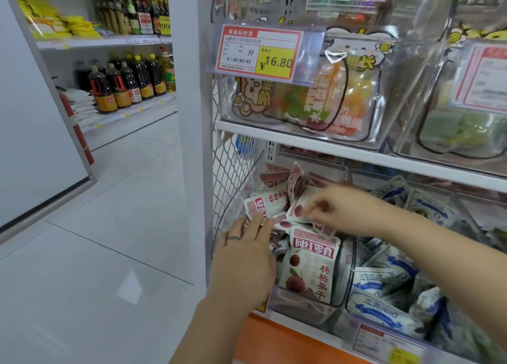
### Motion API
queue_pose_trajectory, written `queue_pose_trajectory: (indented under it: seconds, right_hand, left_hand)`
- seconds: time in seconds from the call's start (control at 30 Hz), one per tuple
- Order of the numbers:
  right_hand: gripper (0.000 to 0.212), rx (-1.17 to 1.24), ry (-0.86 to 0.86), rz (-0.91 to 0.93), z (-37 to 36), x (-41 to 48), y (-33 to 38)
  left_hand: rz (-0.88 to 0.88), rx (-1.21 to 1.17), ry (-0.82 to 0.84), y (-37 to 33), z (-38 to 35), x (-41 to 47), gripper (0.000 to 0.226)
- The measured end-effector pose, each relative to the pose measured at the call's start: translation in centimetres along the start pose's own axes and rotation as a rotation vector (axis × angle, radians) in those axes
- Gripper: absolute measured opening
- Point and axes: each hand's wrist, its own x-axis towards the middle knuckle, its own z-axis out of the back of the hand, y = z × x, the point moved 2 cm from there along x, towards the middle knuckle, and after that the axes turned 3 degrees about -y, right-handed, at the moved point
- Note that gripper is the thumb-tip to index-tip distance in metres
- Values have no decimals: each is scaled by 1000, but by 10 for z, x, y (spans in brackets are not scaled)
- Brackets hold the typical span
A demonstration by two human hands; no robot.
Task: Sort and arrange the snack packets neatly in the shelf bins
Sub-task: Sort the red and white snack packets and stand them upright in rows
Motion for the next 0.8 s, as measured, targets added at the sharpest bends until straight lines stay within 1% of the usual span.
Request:
queue_pose_trajectory:
  seconds: [0.07, 0.13, 0.17, 0.27, 0.33, 0.43, 0.5, 0.57, 0.63, 0.67, 0.7, 0.77, 0.8]
  right_hand:
    - [14, -187, 33, 18, -8, -11, 1]
    - [21, -409, 29, 46, -22, -15, 3]
    - [25, -472, 47, 41, -27, -16, 2]
    - [39, -483, 153, -22, -38, -14, 1]
    - [41, -411, 186, -38, -36, -11, 2]
    - [33, -122, 218, -24, -21, -15, 9]
    - [26, 1, 117, -7, -3, -22, 15]
    - [20, 43, -62, 31, 14, -29, 20]
    - [16, 110, -229, 84, 24, -35, 29]
    - [14, 161, -286, 108, 26, -38, 35]
    - [14, 215, -318, 124, 26, -40, 41]
    - [11, 297, -332, 139, 23, -43, 49]
    - [8, 339, -329, 134, 21, -44, 50]
  left_hand:
    - [-7, -34, 5, 1, 0, 0, 59]
    - [-10, -115, -3, 2, 2, -1, 59]
    - [-8, -162, -13, 3, 4, -1, 57]
    - [-36, -235, -80, 3, 13, -5, 49]
    - [-53, -285, -123, 4, 17, -7, 44]
    - [-64, -417, -157, 4, 23, -10, 41]
    - [-51, -540, -135, 2, 27, -14, 42]
    - [-17, -675, -99, -2, 29, -16, 50]
    - [21, -826, -99, -6, 31, -17, 54]
    - [33, -886, -118, -7, 33, -17, 52]
    - [44, -933, -139, -7, 35, -17, 45]
    - [64, -1021, -178, -6, 40, -19, 27]
    - [74, -1060, -183, -6, 43, -21, 22]
